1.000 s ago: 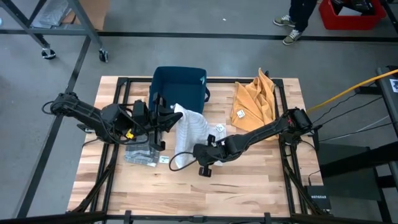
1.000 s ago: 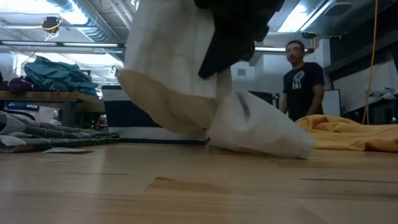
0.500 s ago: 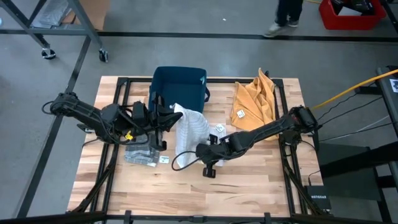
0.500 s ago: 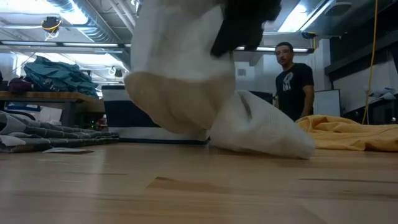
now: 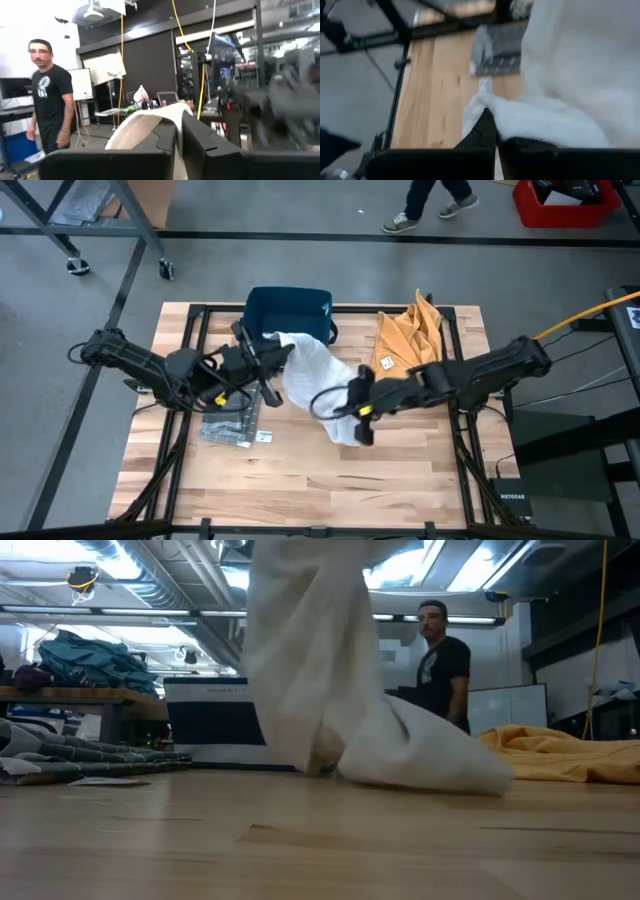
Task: Fold towel
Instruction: Fold the white patterned towel
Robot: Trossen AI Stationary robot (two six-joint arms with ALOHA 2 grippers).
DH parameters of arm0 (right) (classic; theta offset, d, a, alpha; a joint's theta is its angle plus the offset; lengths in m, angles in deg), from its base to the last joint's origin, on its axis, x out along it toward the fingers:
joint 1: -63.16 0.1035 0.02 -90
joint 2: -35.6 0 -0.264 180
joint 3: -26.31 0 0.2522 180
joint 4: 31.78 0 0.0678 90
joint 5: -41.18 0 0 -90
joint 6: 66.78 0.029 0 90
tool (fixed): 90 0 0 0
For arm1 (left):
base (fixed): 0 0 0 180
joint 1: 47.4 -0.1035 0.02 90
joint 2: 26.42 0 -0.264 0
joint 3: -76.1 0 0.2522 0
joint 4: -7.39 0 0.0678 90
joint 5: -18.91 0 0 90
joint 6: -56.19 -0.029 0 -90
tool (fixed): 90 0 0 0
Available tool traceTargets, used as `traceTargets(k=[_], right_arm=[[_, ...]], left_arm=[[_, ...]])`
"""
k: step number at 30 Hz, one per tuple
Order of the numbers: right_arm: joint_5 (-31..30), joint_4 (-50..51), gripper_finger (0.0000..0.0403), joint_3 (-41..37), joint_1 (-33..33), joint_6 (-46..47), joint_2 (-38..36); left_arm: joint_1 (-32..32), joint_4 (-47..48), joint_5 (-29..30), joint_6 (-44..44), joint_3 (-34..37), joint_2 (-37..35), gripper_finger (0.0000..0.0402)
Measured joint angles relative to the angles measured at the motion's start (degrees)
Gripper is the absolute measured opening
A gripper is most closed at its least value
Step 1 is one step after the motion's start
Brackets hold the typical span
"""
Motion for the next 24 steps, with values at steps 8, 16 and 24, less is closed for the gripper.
traceTargets(k=[8, 16, 24], right_arm=[[-11.91, -2.76, 0.0003, 0.0, 0.0, -4.17, -8.98], [-16.67, -13.08, 0.0003, 0.0, 0.0, -13.75, -13.97], [-16.67, -17.9, 0.0003, 5.04, 0.0, -22.52, -15.34]], left_arm=[[-0.04, 9.16, 1.99, 5.59, 0.0, 0.0, 0.0108], [-0.01, 23.05, 1.97, 16.94, 0.0, 0.0, 0.0142], [-0.01, 36.27, 1.95, 30.13, 0.02, 0.6, 0.0139]])
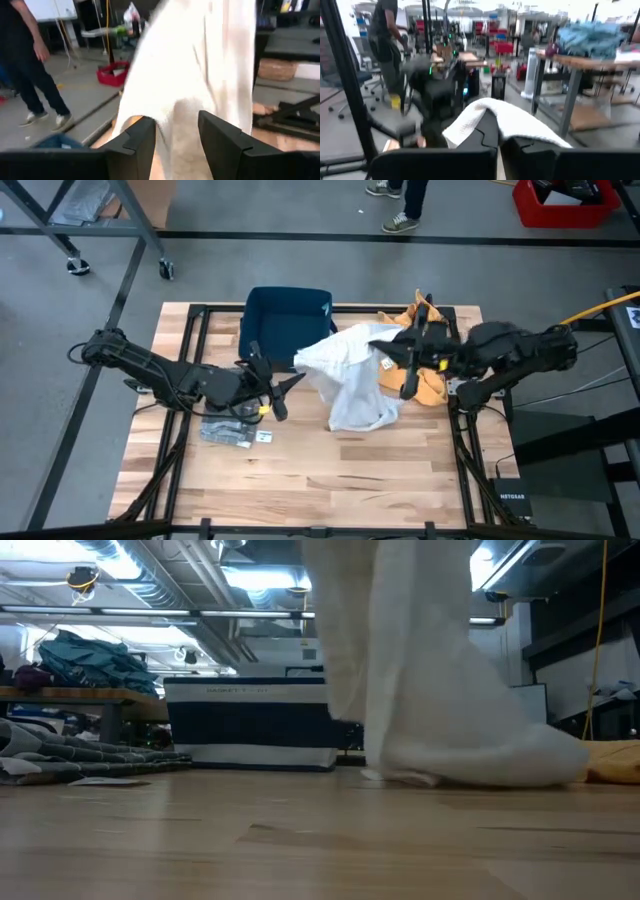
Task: Fold towel
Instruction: Fold the white patterned towel
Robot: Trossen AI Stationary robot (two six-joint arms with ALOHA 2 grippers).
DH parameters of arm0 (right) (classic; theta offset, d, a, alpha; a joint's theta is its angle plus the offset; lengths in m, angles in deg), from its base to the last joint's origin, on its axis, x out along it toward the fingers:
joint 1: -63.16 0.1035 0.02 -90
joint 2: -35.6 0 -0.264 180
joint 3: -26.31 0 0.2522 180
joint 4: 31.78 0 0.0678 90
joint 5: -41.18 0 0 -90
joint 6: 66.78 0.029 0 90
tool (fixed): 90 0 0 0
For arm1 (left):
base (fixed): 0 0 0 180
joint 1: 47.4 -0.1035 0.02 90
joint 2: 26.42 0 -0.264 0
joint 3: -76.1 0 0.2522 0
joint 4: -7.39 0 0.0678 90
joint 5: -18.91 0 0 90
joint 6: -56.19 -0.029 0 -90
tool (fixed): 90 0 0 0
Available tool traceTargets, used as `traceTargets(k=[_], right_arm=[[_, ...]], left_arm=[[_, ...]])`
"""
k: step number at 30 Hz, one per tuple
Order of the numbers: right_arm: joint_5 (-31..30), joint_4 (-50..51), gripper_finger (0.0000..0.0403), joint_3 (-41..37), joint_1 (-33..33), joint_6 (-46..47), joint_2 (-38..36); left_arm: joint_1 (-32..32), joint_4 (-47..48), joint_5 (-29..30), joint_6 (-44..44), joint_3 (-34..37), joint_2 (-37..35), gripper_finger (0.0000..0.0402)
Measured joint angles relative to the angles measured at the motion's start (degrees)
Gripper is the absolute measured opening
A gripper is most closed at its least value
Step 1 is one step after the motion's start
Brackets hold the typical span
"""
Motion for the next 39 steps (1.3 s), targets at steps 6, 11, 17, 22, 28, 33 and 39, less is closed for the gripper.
traceTargets(k=[6, 11, 17, 22, 28, 33, 39], right_arm=[[-0.02, 0.31, 0.0004, 7.09, 0.0, -5.27, 0.0], [0.02, 3.91, 0.0004, 12.77, 0.0, -6.91, 0.02], [5.32, 19.06, 0.0004, 18.71, 0.0, 1.87, 0.01], [19.21, 30.52, 0.0004, 19.76, 0.0, 10.91, 0.03], [34.14, 36.19, 0.0004, 19.76, 0.09, 16.87, 2.07], [47.07, 37.33, 0.0004, 19.76, 0.09, 17.24, 5.41], [60.44, 40.42, 0.0004, 19.76, 0.6, 16.97, 9.74]], left_arm=[[0.02, 5.7, -0.02, 4.44, 0.0, 0.54, 0.0139], [0.02, 6.87, -0.02, 7.82, 0.44, 0.54, 0.0139], [0.0, 6.69, 0.0, 8.53, 0.44, 1.08, 0.0138], [-0.02, 5.68, 0.0, 8.57, 0.44, 1.7, 0.0138], [-1.11, -4.08, -7.22, 5.76, 0.44, 5.04, 0.0138], [-2.74, -16.63, -16.22, -3.26, 0.44, 10.86, 0.0138], [-5.24, -23.65, -17.46, -14.0, 0.44, 14.83, 0.0138]])
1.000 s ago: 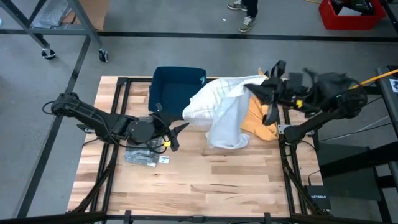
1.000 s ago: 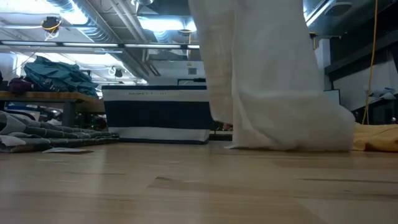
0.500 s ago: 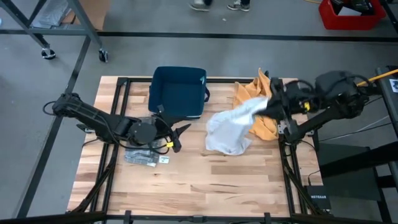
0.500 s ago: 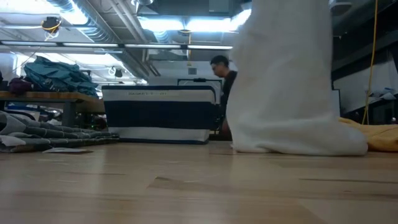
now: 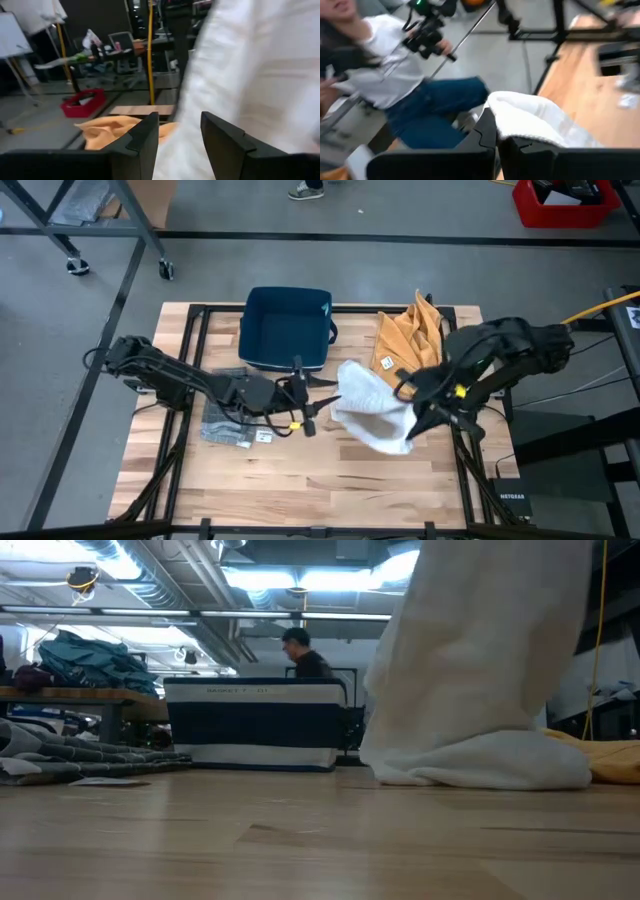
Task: Fold towel
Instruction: Fold the white patterned towel
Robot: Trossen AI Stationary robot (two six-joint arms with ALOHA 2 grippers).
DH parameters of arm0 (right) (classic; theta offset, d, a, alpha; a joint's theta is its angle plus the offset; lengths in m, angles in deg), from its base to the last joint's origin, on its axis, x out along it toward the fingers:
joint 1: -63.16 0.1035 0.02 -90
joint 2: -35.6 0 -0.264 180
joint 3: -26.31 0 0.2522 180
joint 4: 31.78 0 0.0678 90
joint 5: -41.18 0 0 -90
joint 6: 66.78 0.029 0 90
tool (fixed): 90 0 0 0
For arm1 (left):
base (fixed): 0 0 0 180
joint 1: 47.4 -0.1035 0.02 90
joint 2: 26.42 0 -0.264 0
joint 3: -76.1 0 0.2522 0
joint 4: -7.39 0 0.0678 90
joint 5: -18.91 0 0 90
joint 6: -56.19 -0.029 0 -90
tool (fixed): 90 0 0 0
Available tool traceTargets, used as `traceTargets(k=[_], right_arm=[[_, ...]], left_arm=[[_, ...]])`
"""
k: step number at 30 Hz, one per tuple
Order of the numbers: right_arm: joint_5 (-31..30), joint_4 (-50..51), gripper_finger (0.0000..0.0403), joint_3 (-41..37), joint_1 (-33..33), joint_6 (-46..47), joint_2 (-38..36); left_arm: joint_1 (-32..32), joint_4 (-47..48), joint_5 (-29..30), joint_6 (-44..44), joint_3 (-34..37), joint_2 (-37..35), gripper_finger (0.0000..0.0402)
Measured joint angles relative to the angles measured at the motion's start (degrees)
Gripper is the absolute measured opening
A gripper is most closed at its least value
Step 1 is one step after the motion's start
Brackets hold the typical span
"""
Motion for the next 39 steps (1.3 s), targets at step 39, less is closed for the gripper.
traceTargets(k=[39], right_arm=[[-3.38, -4.07, 0.0005, -0.04, 8.46, 19.45, 13.23]], left_arm=[[-12.26, -15.94, -57.3, -7.61, -0.11, 11.77, 0.0138]])
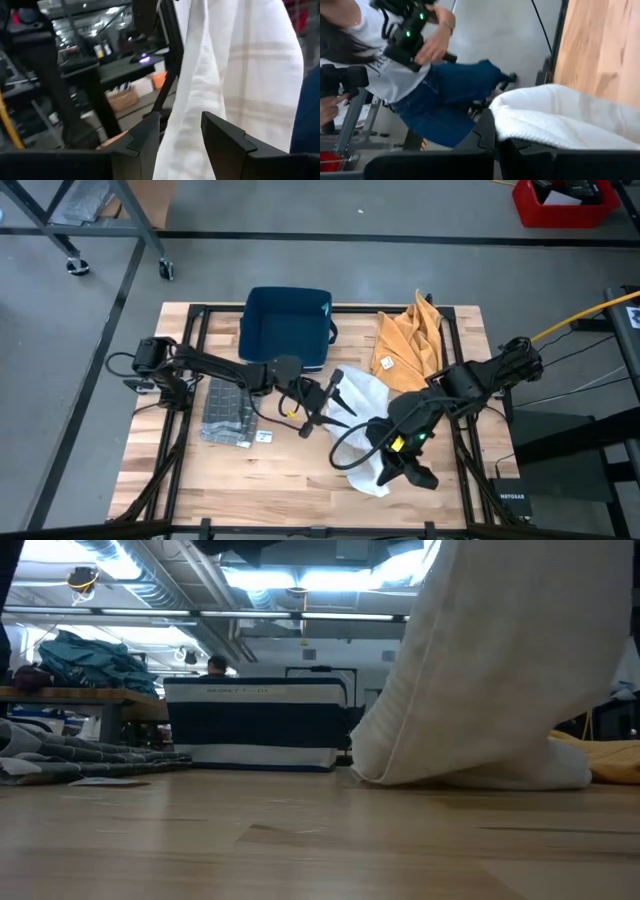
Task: Fold towel
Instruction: Fold the white patterned towel
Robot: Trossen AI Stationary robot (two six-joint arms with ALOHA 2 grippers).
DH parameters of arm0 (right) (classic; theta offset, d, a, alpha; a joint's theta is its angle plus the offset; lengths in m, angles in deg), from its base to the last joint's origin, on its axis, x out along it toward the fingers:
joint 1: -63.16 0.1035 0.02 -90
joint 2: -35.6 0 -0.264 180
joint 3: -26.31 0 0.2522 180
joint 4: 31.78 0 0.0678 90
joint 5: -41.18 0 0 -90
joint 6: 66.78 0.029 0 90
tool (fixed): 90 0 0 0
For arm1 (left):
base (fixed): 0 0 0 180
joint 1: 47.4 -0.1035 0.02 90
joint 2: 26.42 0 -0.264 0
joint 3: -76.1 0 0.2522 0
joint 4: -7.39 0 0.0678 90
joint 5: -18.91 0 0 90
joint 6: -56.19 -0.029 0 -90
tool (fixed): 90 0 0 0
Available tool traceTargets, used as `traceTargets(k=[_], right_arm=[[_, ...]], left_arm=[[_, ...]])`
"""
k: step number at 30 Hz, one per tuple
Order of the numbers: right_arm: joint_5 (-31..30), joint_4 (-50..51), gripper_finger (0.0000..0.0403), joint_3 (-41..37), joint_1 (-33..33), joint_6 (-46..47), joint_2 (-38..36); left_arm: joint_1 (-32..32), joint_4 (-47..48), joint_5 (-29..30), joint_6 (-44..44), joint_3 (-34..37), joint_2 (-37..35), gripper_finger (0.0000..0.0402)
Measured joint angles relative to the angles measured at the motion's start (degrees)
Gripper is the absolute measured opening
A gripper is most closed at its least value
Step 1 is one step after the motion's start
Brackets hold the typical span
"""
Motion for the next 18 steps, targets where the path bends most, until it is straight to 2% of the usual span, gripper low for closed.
traceTargets(k=[6, 12, 18], right_arm=[[-0.3, -7.94, 0.0005, 0.0, -0.06, -0.28, 1.09], [-0.79, -10.94, 0.0005, 0.0, -0.04, -0.36, 2.21], [-1.72, -13.94, 0.0005, 0.0, -0.51, -0.61, 3.57]], left_arm=[[1.0, -2.52, -3.31, 0.42, -0.48, 1.28, 0.0138], [2.61, -5.49, -8.77, -1.62, -0.55, 1.28, 0.0138], [4.12, -3.12, -12.82, -1.49, -0.55, 1.28, 0.0138]])
